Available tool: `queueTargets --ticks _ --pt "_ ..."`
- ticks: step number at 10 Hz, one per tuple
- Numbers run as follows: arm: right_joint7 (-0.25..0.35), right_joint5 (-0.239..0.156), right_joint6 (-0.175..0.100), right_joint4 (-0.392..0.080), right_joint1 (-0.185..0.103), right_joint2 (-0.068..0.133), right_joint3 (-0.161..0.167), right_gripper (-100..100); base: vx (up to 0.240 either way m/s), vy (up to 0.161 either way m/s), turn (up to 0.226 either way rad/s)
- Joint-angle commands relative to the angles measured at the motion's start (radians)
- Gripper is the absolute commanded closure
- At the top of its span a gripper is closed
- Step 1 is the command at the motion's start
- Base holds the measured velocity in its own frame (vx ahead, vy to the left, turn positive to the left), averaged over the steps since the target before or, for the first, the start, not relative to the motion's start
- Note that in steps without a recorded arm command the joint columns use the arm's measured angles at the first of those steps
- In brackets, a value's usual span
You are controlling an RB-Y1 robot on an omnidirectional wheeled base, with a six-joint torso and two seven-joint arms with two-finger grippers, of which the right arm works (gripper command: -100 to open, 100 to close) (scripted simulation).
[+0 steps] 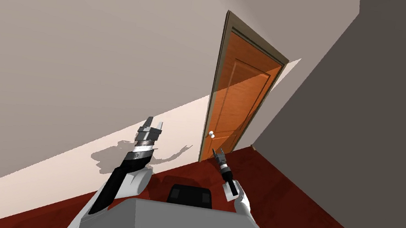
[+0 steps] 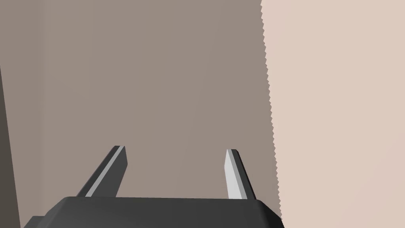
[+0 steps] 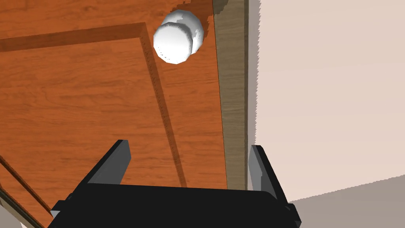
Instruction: Pull the door open
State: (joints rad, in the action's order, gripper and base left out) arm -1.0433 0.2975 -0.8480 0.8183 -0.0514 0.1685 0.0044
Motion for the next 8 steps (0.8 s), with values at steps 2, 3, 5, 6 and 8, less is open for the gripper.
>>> queueTargets --ticks 2,3,5,6,8 --pt "-0.035 0.014 -0.017 -0.051 -0.018 0.004 0.002 -100 0.075 -0.053 0.034" --pt "-0.047 0.018 -0.022 -0.070 -0.024 0.005 0.003 -100 0.069 -0.048 0.032" --pt "-0.069 0.027 -0.032 -0.102 -0.036 0.007 0.005 -100 0.071 -0.057 0.030" --pt "-0.086 0.034 -0.040 -0.127 -0.045 0.009 0.006 -100 0.085 -0.067 0.041" --pt "-0.106 0.042 -0.049 -0.157 -0.056 0.011 0.007 -100 0.082 -0.073 0.029"
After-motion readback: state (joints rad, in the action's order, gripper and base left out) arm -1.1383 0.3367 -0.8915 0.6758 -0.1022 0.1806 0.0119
